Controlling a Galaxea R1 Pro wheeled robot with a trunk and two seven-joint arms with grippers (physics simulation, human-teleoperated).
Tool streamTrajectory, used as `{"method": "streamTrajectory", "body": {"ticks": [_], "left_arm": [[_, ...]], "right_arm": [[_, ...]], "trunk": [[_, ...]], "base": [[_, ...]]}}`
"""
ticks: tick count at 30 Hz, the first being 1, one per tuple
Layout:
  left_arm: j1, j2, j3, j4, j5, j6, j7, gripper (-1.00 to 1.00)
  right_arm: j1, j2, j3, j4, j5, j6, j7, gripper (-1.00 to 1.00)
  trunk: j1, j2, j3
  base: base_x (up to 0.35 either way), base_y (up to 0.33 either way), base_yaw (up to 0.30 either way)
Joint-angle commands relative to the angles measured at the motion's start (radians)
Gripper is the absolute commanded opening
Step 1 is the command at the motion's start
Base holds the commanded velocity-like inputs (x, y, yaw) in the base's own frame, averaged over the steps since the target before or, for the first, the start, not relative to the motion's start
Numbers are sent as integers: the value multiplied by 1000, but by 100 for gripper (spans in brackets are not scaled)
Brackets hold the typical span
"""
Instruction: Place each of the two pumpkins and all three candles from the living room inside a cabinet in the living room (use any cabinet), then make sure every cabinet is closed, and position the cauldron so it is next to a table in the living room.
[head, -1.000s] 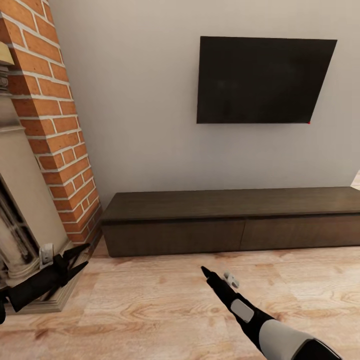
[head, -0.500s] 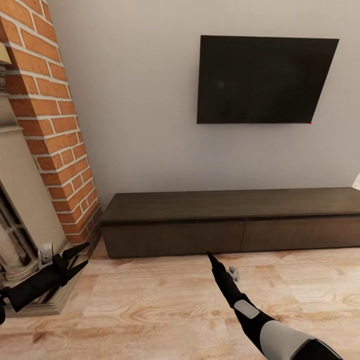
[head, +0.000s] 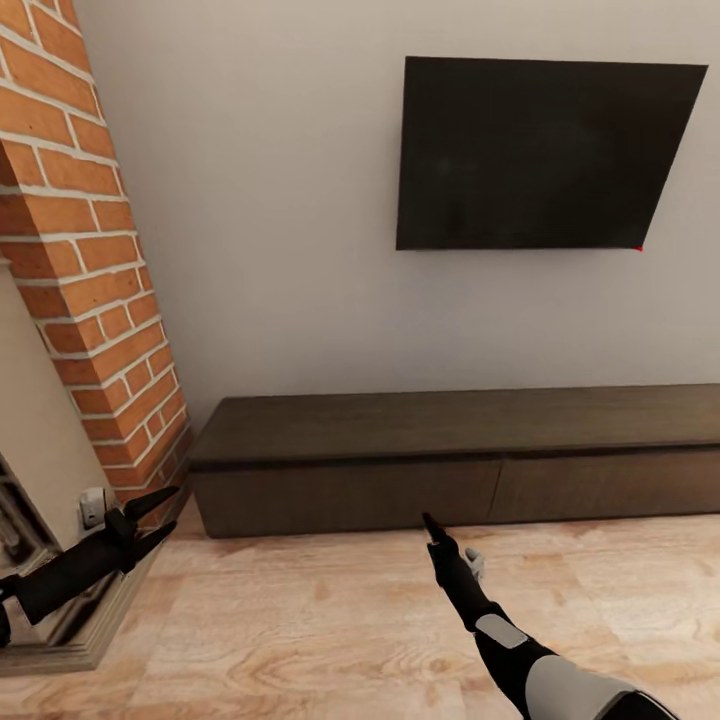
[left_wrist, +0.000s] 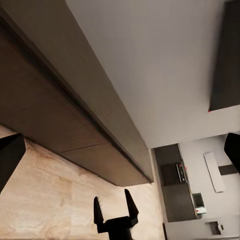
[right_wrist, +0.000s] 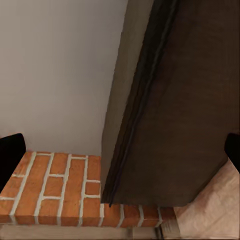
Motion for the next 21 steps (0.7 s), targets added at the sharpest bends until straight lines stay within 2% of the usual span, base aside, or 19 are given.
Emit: {"method": "streamTrajectory", "body": {"ticks": [1, 4, 6, 9, 15, 19, 21], "left_arm": [[-1, -1, 1, 0, -8, 4, -9, 100], [-1, -1, 0, -1, -8, 4, -9, 100], [-1, -1, 0, -1, -8, 4, -9, 100], [-1, -1, 0, -2, -7, 4, -9, 100], [-1, 0, -4, -1, 24, 4, -8, 100], [-1, -1, -5, -1, 27, 4, -8, 100], [-1, -1, -6, -1, 27, 4, -7, 100]], "right_arm": [[0, 0, 9, 13, -27, 29, 19, 100], [1, 0, 9, 57, -75, 94, 57, 100], [1, 0, 9, 74, -110, 108, 65, 100], [6, 0, 9, 80, -138, 114, 72, 100], [26, 0, 9, 83, -164, 134, 70, 100], [27, 0, 9, 84, -170, 134, 70, 100], [27, 0, 9, 85, -189, 133, 69, 100]], "trunk": [[0, 0, -1], [0, 0, -1], [0, 0, -1], [0, 0, -1], [0, 0, -1], [0, 0, -1], [0, 0, -1]], "base": [[264, 0, 0], [116, 0, 0], [26, 0, 0], [18, 0, 0], [212, -15, 0], [295, -6, 0], [301, -1, 0]]}}
